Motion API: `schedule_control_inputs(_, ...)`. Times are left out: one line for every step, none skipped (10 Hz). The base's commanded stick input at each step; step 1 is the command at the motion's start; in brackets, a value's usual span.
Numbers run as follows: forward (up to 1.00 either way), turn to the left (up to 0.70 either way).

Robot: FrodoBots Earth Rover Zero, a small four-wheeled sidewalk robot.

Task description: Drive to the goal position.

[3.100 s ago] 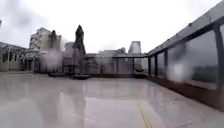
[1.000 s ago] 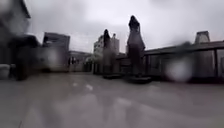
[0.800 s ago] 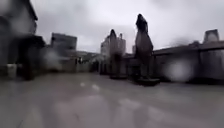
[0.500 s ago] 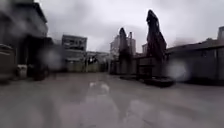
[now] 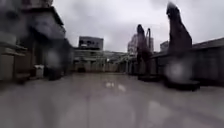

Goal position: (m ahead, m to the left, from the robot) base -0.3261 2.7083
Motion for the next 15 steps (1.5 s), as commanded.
schedule_control_inputs(0.7, 0.27)
schedule_control_inputs(0.7, 0.27)
schedule_control_inputs(0.7, 0.27)
schedule_control_inputs(0.7, 0.27)
schedule_control_inputs(0.7, 0.27)
schedule_control_inputs(0.7, 0.27)
schedule_control_inputs(0.7, 0.27)
schedule_control_inputs(0.7, 0.27)
schedule_control_inputs(0.7, 0.0)
schedule_control_inputs(0.7, -0.09)
schedule_control_inputs(0.7, -0.27)
schedule_control_inputs(0.7, -0.27)
schedule_control_inputs(0.7, -0.27)
schedule_control_inputs(0.7, -0.27)
schedule_control_inputs(0.7, -0.27)
